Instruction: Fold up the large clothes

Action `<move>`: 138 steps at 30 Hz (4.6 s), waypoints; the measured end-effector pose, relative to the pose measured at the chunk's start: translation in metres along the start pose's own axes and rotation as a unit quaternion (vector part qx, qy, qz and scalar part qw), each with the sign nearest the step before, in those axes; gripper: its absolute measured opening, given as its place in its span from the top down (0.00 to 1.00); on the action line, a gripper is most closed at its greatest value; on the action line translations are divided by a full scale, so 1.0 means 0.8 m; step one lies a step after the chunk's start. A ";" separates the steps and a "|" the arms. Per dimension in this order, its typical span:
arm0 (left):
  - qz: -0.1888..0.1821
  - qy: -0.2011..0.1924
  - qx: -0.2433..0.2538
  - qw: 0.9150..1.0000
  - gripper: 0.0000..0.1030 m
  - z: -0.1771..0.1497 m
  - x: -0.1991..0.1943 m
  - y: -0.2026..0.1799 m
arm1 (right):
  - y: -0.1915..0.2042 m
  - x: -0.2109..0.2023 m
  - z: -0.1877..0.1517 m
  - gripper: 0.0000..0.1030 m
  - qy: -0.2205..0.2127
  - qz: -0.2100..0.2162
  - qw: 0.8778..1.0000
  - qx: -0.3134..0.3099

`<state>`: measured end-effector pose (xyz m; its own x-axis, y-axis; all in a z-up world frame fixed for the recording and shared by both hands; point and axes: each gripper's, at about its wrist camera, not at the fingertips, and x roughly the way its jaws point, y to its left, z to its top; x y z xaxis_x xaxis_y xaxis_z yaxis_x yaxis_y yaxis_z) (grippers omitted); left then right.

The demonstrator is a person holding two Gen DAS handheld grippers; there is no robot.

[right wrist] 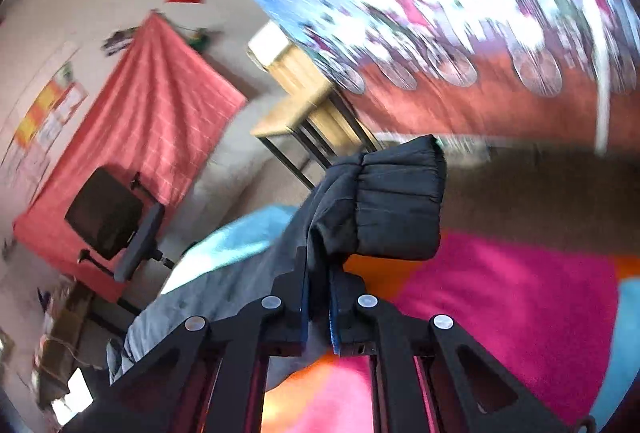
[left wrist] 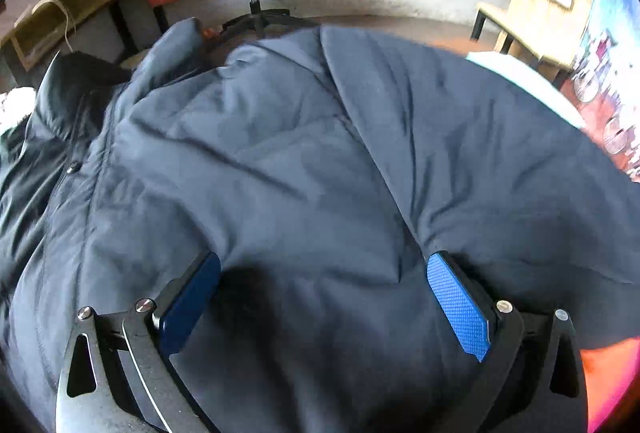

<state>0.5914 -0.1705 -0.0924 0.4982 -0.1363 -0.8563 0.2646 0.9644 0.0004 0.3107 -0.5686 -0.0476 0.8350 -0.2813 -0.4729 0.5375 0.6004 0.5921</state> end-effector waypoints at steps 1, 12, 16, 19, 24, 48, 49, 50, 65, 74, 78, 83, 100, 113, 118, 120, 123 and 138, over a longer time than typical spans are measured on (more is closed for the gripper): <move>-0.011 -0.001 -0.007 1.000 0.01 -0.004 -0.018 0.010 | 0.016 -0.008 0.004 0.92 -0.007 0.008 1.000 -0.014; 0.026 -0.058 -0.052 0.997 0.01 -0.088 -0.190 0.181 | 0.289 -0.096 -0.045 0.92 -0.051 0.138 0.965 -0.217; 0.066 -0.076 -0.070 0.992 0.01 -0.144 -0.237 0.237 | 0.378 -0.110 -0.113 0.92 -0.028 0.174 0.940 -0.291; 0.072 -0.089 -0.094 0.989 0.01 -0.173 -0.255 0.264 | 0.434 -0.118 -0.173 0.92 -0.003 0.199 0.916 -0.347; 0.075 -0.113 -0.142 0.981 0.01 -0.217 -0.284 0.307 | 0.493 -0.117 -0.280 0.92 0.058 0.235 0.863 -0.444; 0.055 -0.115 -0.155 0.980 0.01 -0.206 -0.222 0.291 | 0.452 -0.049 -0.387 0.26 0.298 0.271 0.741 -0.537; 0.071 -0.107 -0.139 0.982 0.01 -0.207 -0.214 0.284 | 0.442 -0.031 -0.362 0.26 0.280 0.243 0.764 -0.528; 0.089 -0.097 -0.120 0.984 0.01 -0.208 -0.203 0.276 | 0.434 -0.014 -0.345 0.26 0.271 0.221 0.782 -0.516; 0.112 -0.095 -0.101 0.984 0.01 -0.226 -0.154 0.269 | 0.364 0.150 -0.337 0.61 0.295 0.076 0.830 -0.466; 0.052 -0.164 -0.205 0.964 0.01 -0.295 -0.277 0.342 | 0.400 0.087 -0.328 0.52 0.271 0.081 0.847 -0.450; 0.092 -0.178 -0.253 0.946 0.01 -0.356 -0.333 0.381 | 0.466 0.018 -0.372 0.36 0.223 0.146 0.830 -0.490; 0.138 -0.176 -0.384 0.896 0.01 -0.462 -0.385 0.443 | 0.533 -0.057 -0.465 0.31 0.213 0.232 0.775 -0.548; 0.150 -0.145 -0.606 0.767 0.02 -0.574 -0.380 0.534 | 0.560 -0.049 -0.598 0.27 0.203 0.184 0.743 -0.610; 0.191 -0.174 -0.614 0.745 0.82 -0.587 -0.406 0.526 | 0.543 -0.044 -0.614 0.19 0.177 0.190 0.753 -0.604; 0.217 -0.226 -0.548 0.776 0.85 -0.552 -0.445 0.485 | 0.544 -0.046 -0.600 0.19 0.195 0.209 0.757 -0.587; 0.228 -0.255 -0.507 0.792 0.86 -0.532 -0.463 0.466 | 0.544 -0.051 -0.586 0.19 0.204 0.223 0.765 -0.569; 0.236 -0.298 -0.427 0.820 0.86 -0.491 -0.486 0.430 | 0.540 -0.065 -0.557 0.19 0.205 0.243 0.783 -0.535; 0.095 -0.403 -0.137 0.900 0.88 -0.280 -0.487 0.240 | 0.507 -0.082 -0.384 0.18 0.189 0.294 0.793 -0.499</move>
<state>0.2633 0.1189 0.1259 0.9794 0.0222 -0.2006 -0.0460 0.9923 -0.1146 0.4379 -0.0769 0.0227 0.7102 0.3977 -0.5809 -0.4491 0.8914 0.0610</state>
